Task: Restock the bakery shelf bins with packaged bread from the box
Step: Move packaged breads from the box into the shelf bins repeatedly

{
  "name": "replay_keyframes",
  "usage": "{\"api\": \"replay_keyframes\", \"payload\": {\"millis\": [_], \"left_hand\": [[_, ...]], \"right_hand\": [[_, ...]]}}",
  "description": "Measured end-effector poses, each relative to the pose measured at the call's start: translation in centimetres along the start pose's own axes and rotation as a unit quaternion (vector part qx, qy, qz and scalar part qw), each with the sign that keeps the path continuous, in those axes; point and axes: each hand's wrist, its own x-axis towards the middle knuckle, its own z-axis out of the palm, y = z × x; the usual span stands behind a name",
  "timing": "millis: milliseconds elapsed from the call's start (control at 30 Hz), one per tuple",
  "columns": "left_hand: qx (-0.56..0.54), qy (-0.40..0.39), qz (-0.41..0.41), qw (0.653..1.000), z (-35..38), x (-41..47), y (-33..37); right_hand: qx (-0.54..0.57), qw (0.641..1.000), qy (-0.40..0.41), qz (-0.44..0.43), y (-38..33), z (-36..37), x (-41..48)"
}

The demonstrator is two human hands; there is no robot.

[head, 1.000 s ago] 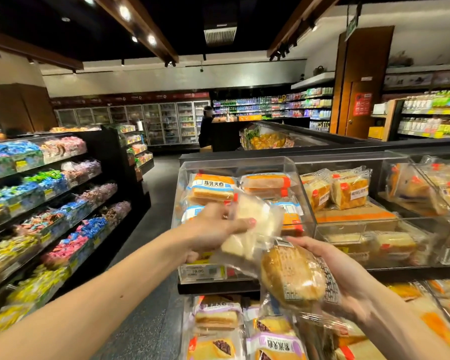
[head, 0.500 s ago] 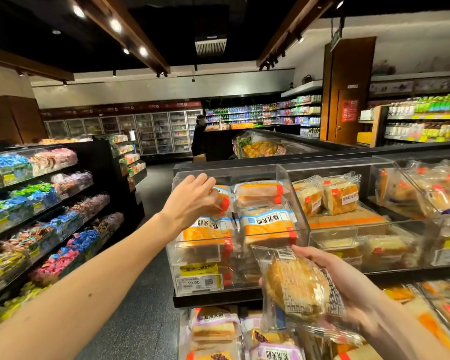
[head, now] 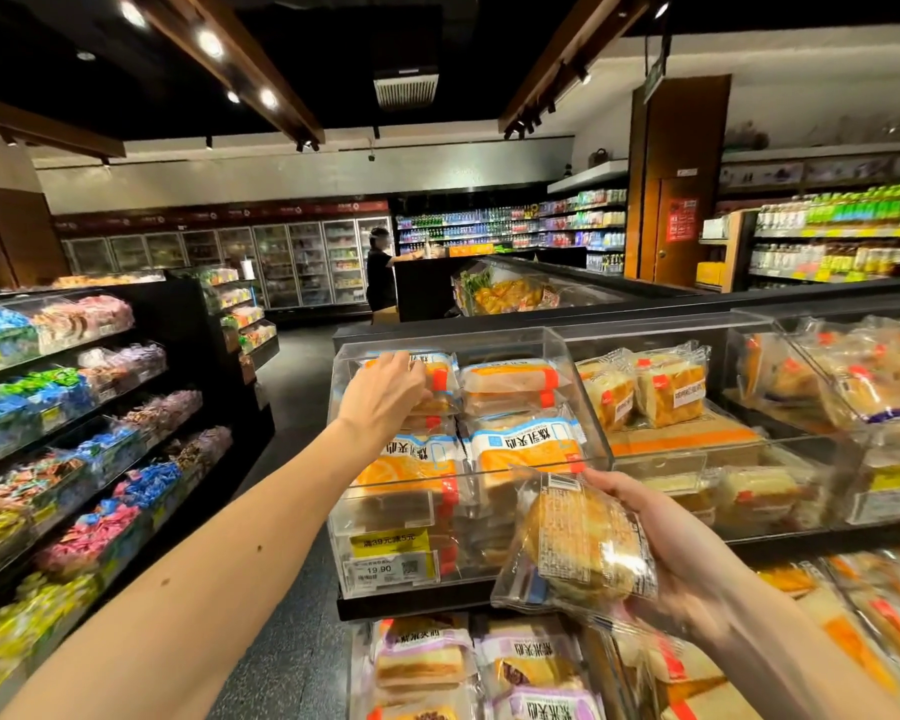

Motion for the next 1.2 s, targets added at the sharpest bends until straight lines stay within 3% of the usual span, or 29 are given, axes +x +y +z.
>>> {"api": "replay_keyframes", "payload": {"millis": [167, 267, 467, 533, 633, 700, 767, 867, 933, 1067, 1200], "left_hand": [[0.013, -0.016, 0.007, 1.000, 0.2, 0.1, -0.6], [-0.027, 0.045, -0.021, 0.998, 0.5, -0.5, -0.4], [-0.169, 0.078, 0.021, 0.982, 0.9, -2.6, -1.2], [-0.266, 0.131, 0.044, 0.954, -0.1, -3.8, -1.0], [-0.445, 0.195, 0.125, 0.865, -3.5, -7.3, 0.8], [-0.494, 0.148, 0.218, 0.828, -5.5, -10.3, 2.3], [-0.477, 0.090, 0.311, 0.817, -6.0, -12.9, 3.6], [-0.383, 0.089, 0.371, 0.841, -3.8, -14.4, 5.3], [-0.405, 0.107, 0.357, 0.835, -2.5, -14.5, 6.3], [-0.593, 0.063, 0.228, 0.770, -3.0, -14.7, 8.7], [-0.760, -0.057, 0.071, 0.643, -4.8, -14.9, 12.6]], "right_hand": [[-0.015, 1.000, 0.015, -0.006, 0.2, 0.7, 0.4], [-0.006, 1.000, 0.022, -0.017, 0.5, 0.9, 0.9], [-0.012, 0.999, 0.012, -0.041, 2.0, 1.4, 1.9], [-0.018, 0.999, 0.015, -0.036, 2.6, 1.8, 2.4], [0.008, 0.999, 0.029, -0.027, 3.3, 2.3, 3.0], [0.025, 0.999, 0.028, -0.029, 3.4, 2.8, 2.7], [0.041, 0.998, 0.043, -0.025, 3.4, 3.1, 2.1], [0.039, 0.998, 0.056, -0.006, 3.7, 2.7, 0.8], [0.017, 0.999, 0.051, 0.008, 4.1, 1.8, -0.4], [-0.013, 0.999, 0.039, 0.033, 4.9, -1.7, -2.9], [-0.094, 0.993, 0.063, 0.018, 5.3, -6.1, -5.8]]}}
